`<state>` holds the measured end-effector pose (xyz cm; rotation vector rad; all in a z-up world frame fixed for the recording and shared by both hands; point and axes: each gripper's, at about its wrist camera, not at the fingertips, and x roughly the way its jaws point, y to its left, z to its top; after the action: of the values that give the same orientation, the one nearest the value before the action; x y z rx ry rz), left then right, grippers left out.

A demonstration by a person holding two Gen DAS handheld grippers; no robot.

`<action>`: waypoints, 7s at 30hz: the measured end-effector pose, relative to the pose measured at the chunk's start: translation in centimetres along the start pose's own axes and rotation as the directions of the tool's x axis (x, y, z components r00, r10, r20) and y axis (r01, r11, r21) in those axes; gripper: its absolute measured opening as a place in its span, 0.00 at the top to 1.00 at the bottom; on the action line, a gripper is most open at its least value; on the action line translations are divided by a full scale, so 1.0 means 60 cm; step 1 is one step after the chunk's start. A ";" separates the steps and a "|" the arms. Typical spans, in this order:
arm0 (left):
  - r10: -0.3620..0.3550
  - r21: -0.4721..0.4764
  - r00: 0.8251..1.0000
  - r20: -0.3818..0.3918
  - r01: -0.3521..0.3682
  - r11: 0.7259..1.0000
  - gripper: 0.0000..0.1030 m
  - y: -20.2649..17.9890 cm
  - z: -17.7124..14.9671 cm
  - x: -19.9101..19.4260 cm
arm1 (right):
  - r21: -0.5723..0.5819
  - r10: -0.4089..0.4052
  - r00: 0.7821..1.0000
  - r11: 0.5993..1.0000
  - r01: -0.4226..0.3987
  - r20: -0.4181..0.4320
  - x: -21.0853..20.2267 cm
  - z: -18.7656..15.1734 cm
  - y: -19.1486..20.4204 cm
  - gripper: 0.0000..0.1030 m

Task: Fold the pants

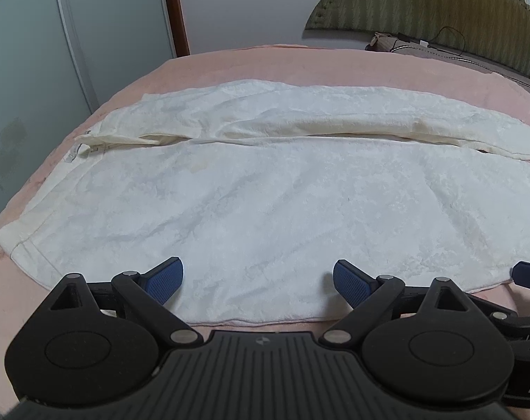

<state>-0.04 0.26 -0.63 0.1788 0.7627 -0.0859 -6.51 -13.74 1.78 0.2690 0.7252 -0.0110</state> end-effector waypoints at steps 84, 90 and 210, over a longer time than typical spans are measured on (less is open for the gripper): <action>-0.078 -0.395 0.997 0.025 0.082 0.915 0.05 0.298 0.371 0.252 | -0.878 0.438 0.899 0.426 -0.217 -0.009 0.394 0.257 0.164 0.91; -0.036 -0.568 0.998 -0.044 0.005 0.823 0.12 0.339 0.419 0.347 | -0.920 0.440 0.898 0.353 -0.169 0.004 0.384 0.230 0.160 0.91; -0.504 0.541 0.859 0.093 0.381 0.750 0.75 -0.217 0.011 0.021 | 0.088 -0.440 0.862 0.897 0.432 0.254 0.035 0.158 -0.335 0.00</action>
<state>-0.54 -12.67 -2.69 0.4787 0.5155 -0.7664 -0.81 -35.34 2.40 0.1201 0.5023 -0.4842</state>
